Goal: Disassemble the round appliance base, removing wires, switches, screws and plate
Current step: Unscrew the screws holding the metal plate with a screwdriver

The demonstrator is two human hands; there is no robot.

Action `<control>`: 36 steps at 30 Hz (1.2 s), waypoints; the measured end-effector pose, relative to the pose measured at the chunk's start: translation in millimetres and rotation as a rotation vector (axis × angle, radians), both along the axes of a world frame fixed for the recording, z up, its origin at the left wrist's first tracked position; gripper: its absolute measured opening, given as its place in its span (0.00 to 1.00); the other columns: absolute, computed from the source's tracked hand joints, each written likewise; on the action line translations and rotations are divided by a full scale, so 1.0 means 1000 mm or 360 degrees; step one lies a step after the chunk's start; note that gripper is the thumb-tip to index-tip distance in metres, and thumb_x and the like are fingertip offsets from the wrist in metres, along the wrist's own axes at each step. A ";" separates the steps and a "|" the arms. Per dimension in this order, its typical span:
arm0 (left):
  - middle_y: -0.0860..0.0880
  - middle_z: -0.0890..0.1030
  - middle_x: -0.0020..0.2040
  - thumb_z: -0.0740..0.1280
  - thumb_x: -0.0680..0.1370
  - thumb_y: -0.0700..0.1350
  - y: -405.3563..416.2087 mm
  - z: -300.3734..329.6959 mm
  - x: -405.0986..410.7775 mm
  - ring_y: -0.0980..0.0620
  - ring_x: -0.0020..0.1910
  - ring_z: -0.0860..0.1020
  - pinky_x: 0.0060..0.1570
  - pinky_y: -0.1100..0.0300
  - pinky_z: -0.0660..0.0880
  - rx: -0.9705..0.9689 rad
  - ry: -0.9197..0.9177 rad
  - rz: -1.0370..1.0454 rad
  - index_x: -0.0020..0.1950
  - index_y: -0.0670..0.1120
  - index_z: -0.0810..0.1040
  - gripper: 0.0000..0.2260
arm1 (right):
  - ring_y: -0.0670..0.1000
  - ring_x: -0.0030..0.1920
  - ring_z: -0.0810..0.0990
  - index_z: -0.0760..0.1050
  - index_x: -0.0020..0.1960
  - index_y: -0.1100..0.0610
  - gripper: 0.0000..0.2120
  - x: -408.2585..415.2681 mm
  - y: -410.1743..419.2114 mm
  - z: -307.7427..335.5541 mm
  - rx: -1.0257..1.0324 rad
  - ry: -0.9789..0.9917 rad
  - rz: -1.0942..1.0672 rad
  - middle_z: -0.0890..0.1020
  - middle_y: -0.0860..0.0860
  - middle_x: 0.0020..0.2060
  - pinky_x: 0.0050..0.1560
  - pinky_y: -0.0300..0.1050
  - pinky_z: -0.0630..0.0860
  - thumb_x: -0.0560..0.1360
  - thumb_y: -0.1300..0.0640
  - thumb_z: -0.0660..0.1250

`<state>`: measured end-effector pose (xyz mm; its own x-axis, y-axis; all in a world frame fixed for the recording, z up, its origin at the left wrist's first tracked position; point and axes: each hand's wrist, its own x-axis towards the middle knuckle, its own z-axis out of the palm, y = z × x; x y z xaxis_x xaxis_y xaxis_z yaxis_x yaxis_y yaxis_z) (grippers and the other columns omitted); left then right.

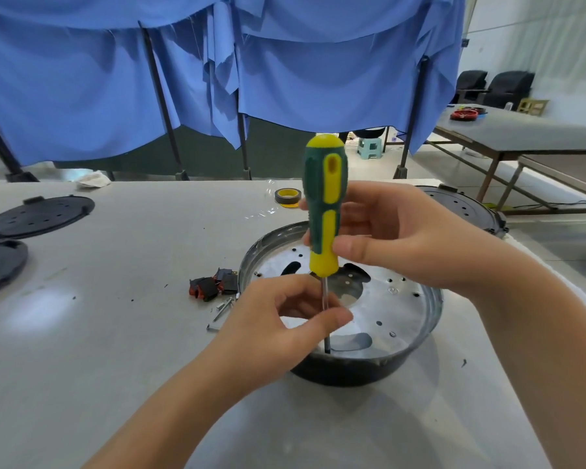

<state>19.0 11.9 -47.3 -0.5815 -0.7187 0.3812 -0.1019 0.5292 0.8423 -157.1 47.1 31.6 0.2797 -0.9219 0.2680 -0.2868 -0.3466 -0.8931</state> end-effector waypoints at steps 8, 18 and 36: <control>0.57 0.85 0.36 0.76 0.70 0.42 0.002 0.001 -0.001 0.58 0.36 0.84 0.42 0.67 0.79 0.0057 0.0056 -0.0029 0.40 0.57 0.84 0.09 | 0.45 0.48 0.83 0.77 0.59 0.50 0.23 0.001 0.003 0.004 0.0044 0.0095 -0.0064 0.84 0.46 0.43 0.46 0.37 0.78 0.65 0.52 0.76; 0.58 0.86 0.42 0.68 0.74 0.42 0.002 0.004 0.004 0.58 0.43 0.84 0.47 0.68 0.78 0.0079 -0.0015 -0.0179 0.48 0.56 0.82 0.09 | 0.52 0.57 0.82 0.66 0.69 0.53 0.28 -0.007 0.005 0.005 0.0171 -0.0110 0.0143 0.83 0.53 0.55 0.54 0.43 0.79 0.71 0.63 0.69; 0.55 0.83 0.39 0.73 0.72 0.40 0.000 0.001 0.000 0.59 0.38 0.81 0.44 0.69 0.76 -0.0051 -0.0037 -0.0012 0.44 0.57 0.82 0.11 | 0.45 0.45 0.83 0.78 0.58 0.50 0.24 0.003 -0.001 0.002 0.0046 0.0281 -0.0245 0.85 0.46 0.43 0.49 0.42 0.80 0.63 0.46 0.72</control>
<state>19.1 12.2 -45.8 -0.5958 -0.7019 0.3903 -0.1173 0.5568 0.8223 -154.1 45.8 33.5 0.1752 -0.9639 0.2004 -0.4868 -0.2617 -0.8334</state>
